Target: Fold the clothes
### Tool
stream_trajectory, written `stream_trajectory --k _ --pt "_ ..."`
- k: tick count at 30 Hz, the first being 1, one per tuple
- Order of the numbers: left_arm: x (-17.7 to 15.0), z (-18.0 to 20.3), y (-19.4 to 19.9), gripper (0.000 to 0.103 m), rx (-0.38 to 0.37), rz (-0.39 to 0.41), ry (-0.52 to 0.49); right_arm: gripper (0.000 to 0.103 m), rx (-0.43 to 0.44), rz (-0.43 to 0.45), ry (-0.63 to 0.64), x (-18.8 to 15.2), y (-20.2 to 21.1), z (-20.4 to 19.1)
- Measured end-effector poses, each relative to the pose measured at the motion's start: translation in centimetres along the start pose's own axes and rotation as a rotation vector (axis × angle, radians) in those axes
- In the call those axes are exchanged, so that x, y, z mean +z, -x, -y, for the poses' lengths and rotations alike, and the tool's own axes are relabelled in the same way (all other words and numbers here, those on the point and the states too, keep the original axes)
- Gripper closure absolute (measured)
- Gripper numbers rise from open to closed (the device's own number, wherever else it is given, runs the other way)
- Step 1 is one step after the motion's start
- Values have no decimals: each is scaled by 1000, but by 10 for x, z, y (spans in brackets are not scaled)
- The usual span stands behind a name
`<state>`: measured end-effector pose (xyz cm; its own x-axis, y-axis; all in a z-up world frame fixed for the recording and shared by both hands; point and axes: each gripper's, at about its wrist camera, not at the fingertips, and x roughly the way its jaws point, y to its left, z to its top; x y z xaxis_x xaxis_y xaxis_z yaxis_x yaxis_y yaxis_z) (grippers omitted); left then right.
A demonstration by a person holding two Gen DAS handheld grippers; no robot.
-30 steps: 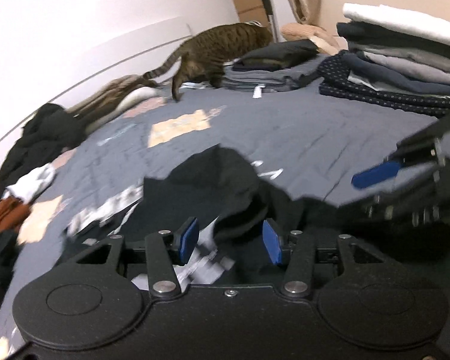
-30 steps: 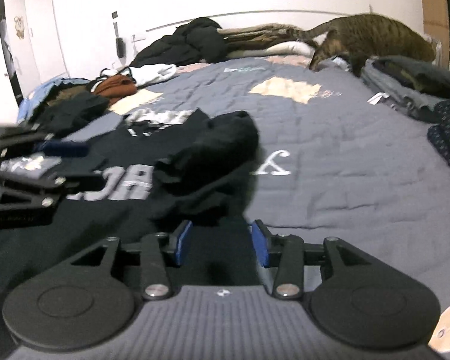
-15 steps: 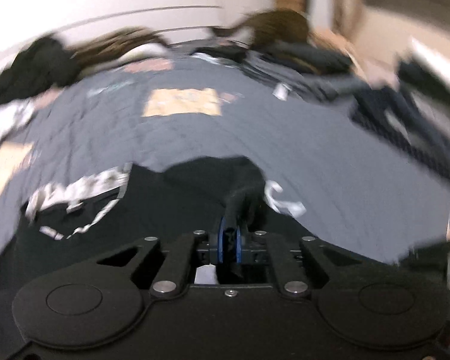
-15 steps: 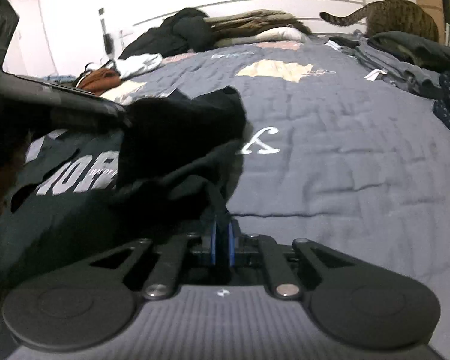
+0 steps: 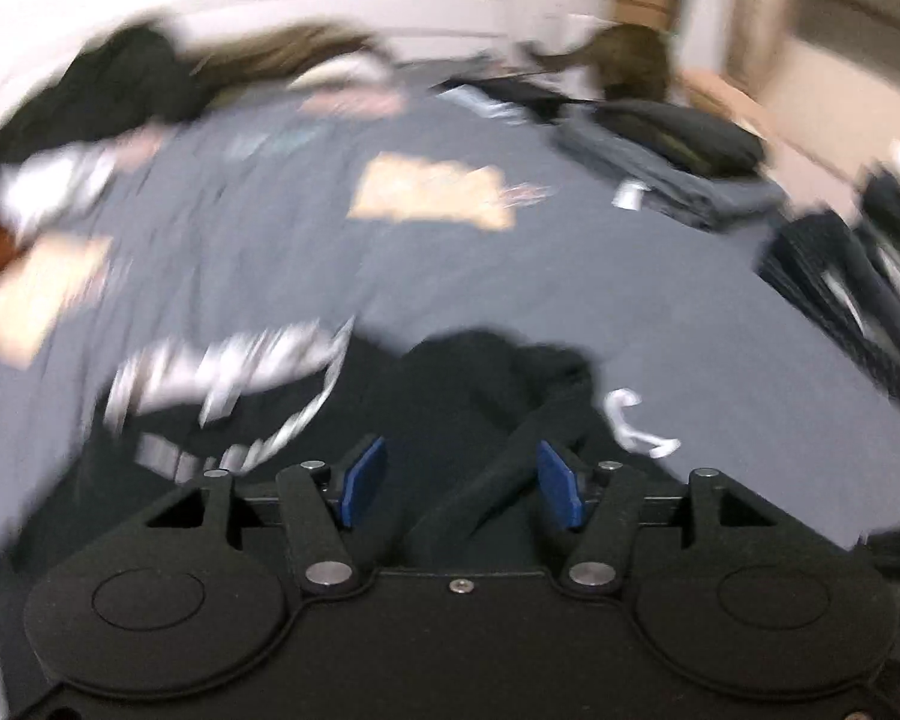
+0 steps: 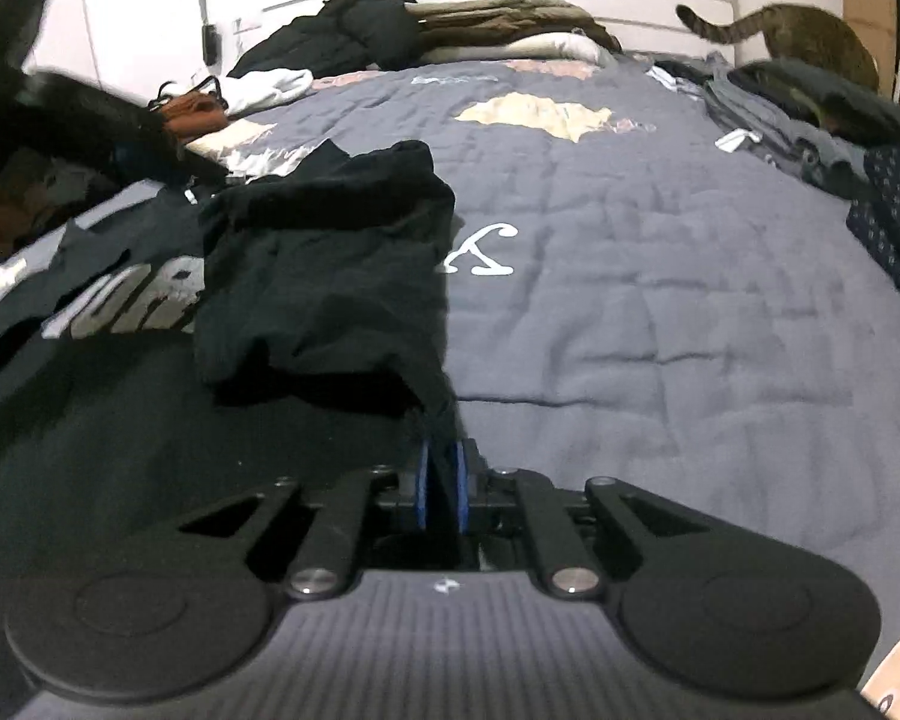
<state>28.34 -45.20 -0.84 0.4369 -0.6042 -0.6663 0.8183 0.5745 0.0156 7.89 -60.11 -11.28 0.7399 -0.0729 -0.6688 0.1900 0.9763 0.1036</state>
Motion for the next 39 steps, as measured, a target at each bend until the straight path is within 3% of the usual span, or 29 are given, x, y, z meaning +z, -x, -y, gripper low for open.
stream_trajectory --k 4,7,9,10,14,17,21,23,26,27,30,34,35,36,37,39 --pt "17 51 -31 47 -16 -12 -183 93 -6 23 5 6 10 0" --pt "26 63 -63 54 -36 -46 -177 93 8 66 -14 13 20 -1" --pt "31 60 -81 60 -35 -66 -128 93 8 94 7 16 25 -4" --pt "33 57 -88 71 -37 -77 -109 93 3 113 21 16 25 -7" --pt "33 46 -111 95 -77 -169 -50 93 14 93 34 7 7 -12" --pt "35 23 -109 98 -117 -147 70 103 -8 55 42 -2 -7 -12" --pt "46 -24 -103 99 -149 -42 345 103 -12 56 1 -2 -10 -7" --pt "50 -41 -101 98 -153 -19 439 103 -16 55 -2 -4 -11 -7" --pt "50 -41 -95 97 -130 -45 411 103 -19 55 1 -6 -11 -9" --pt "48 -39 -91 90 -136 -47 395 103 -19 55 3 -7 -11 -10" --pt "38 -25 -79 46 -153 -34 302 103 -8 52 -11 -5 -10 -7" --pt "27 -7 -86 46 -156 -59 187 103 -1 47 -14 -3 -7 -5" --pt "26 -3 -92 48 -154 -77 179 103 -1 46 -11 -3 -7 -5" --pt "25 -1 -99 64 -156 -97 177 103 -3 45 -7 -3 -7 -6" --pt "24 0 -105 93 -161 -117 178 103 -6 45 -2 -5 -9 -7" --pt "24 -5 -116 96 -160 -140 213 103 -10 45 5 -6 -10 -9"
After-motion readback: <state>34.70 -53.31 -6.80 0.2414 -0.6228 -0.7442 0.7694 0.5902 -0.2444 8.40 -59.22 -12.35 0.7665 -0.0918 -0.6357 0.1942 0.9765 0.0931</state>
